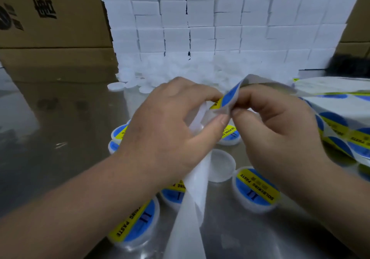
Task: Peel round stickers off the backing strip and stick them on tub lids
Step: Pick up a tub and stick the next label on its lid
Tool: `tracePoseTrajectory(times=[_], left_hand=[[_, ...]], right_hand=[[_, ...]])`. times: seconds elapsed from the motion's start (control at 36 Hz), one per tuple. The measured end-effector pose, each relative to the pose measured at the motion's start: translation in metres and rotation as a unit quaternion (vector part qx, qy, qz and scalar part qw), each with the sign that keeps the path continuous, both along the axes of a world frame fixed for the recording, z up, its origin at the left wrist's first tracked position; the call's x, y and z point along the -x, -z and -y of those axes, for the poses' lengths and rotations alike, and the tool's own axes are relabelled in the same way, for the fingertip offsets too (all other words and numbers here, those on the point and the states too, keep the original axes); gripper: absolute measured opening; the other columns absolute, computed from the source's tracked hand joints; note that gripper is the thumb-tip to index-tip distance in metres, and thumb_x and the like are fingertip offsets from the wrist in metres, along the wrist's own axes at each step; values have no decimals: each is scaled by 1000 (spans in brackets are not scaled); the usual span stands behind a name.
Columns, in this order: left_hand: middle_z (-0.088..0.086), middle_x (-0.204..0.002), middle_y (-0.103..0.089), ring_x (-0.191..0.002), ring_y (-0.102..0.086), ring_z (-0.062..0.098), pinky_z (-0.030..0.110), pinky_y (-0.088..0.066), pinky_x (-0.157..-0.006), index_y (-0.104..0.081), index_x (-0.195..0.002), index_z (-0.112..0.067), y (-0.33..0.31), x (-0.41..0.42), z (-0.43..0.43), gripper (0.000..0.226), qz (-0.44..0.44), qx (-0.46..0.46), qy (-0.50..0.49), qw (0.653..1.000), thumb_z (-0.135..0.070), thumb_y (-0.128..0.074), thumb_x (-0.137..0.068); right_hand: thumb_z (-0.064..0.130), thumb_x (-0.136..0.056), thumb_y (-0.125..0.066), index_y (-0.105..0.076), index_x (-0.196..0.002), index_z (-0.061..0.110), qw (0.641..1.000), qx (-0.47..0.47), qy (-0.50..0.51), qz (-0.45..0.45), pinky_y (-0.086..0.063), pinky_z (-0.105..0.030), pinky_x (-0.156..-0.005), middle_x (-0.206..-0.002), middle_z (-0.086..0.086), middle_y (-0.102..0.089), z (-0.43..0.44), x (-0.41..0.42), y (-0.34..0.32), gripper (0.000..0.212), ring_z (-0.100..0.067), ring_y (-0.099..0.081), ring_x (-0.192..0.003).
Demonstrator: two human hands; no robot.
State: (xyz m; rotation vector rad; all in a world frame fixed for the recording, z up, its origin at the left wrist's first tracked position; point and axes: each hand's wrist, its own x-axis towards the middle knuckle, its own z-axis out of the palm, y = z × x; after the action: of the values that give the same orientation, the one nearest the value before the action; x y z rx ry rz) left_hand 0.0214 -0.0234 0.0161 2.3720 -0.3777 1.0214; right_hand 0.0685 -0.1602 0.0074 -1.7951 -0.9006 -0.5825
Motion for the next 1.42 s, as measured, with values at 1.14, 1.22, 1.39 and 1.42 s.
tracePoseTrajectory(times=[1.14,1.22,1.39,1.42], left_hand=[[-22,-61,-53,-48,-47,-5,4,-33,-45,-52,-72,-31,2,-8,-18,21,52,253,-70,963,-37,-50,-92],[-23,-64,-51,-61,-47,-8,4,-33,-57,-49,-73,-38,4,-6,-20,17,73,193,-79,975,-42,-48,-89],[-20,-86,-51,-83,-44,-17,0,-30,-73,-45,-85,-43,5,-3,-19,4,89,103,-72,988,-46,-47,-85],[-21,-86,-50,-83,-43,-18,-1,-30,-74,-45,-86,-42,4,-3,-19,5,89,95,-68,989,-46,-46,-84]], right_hand=[[-6,-69,-45,-55,-77,33,990,70,38,120,-35,1,-64,-72,24,-55,0,5,-5,41,11,-51,-72],[6,-69,-42,-57,-68,43,999,40,-6,20,-37,-1,-61,-69,19,-65,0,6,-5,41,14,-56,-72],[31,-76,-46,-68,-60,32,992,-26,-75,-96,-39,0,-61,-69,23,-67,2,2,-5,28,10,-60,-73],[41,-75,-46,-70,-60,28,988,-52,-83,-119,-39,-1,-59,-68,18,-68,2,1,-5,31,7,-61,-70]])
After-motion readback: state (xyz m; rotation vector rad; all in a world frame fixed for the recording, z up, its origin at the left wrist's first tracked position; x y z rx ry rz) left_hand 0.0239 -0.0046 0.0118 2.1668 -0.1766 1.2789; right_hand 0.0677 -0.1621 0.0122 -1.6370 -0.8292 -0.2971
